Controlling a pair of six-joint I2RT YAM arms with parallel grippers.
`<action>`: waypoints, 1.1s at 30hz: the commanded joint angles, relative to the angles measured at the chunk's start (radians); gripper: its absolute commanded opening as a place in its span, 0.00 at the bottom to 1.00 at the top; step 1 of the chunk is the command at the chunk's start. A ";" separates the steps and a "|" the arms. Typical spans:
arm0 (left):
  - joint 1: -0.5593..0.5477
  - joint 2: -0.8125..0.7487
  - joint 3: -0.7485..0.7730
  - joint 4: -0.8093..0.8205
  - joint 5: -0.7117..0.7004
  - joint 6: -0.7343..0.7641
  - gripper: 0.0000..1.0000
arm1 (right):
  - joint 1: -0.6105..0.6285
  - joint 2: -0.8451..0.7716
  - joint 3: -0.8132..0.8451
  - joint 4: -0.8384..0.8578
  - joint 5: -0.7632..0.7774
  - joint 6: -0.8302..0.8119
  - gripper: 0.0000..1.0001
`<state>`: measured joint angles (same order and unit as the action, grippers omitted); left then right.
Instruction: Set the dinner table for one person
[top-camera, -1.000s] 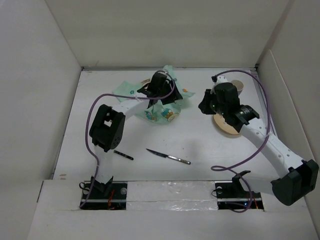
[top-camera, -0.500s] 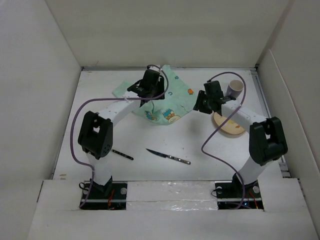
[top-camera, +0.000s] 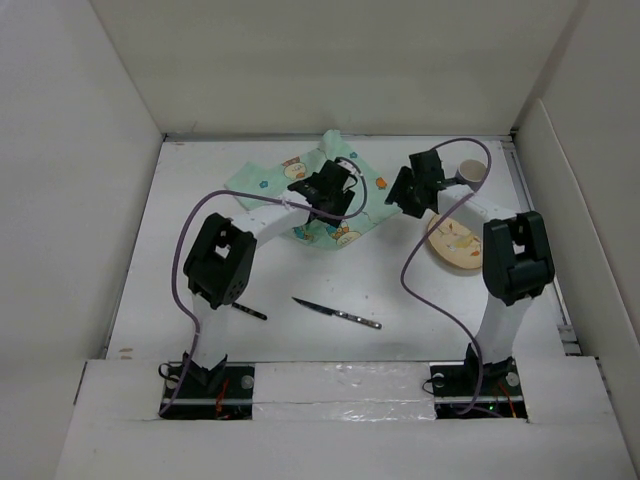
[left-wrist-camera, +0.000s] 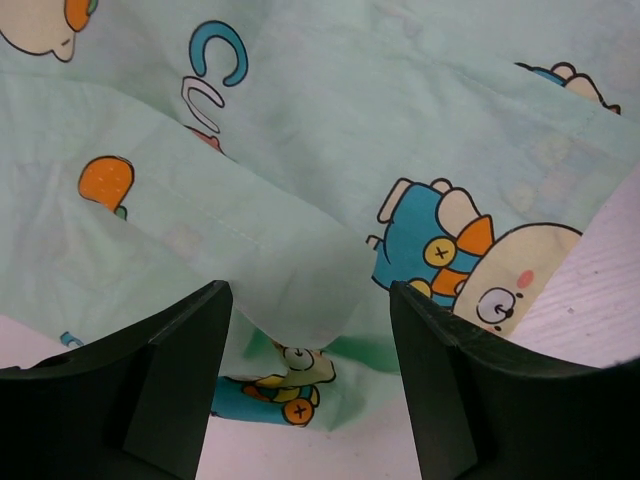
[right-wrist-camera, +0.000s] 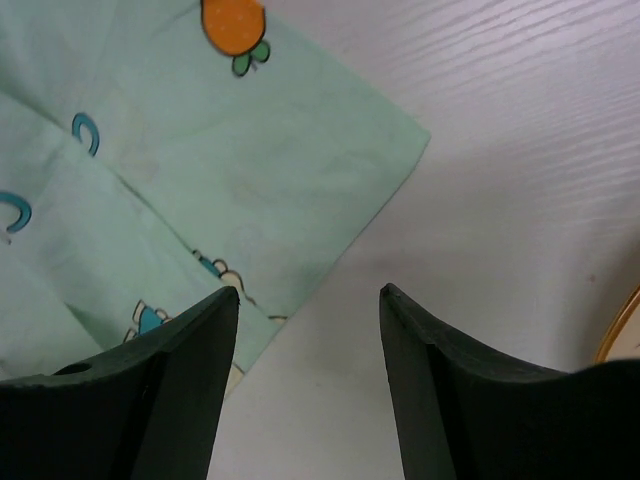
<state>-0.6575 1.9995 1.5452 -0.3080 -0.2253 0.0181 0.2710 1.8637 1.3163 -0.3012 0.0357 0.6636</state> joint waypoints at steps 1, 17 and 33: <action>-0.007 0.008 0.047 -0.003 -0.071 0.068 0.61 | -0.012 0.031 0.084 -0.035 0.075 0.036 0.64; -0.016 0.033 0.010 0.009 -0.160 0.075 0.15 | -0.030 0.224 0.299 -0.206 0.112 0.082 0.60; 0.183 -0.390 -0.273 0.125 -0.114 -0.309 0.00 | -0.012 0.295 0.360 -0.332 0.089 0.155 0.58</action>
<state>-0.4999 1.7447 1.3369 -0.2394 -0.3645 -0.1509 0.2501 2.1456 1.6478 -0.5770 0.1390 0.7914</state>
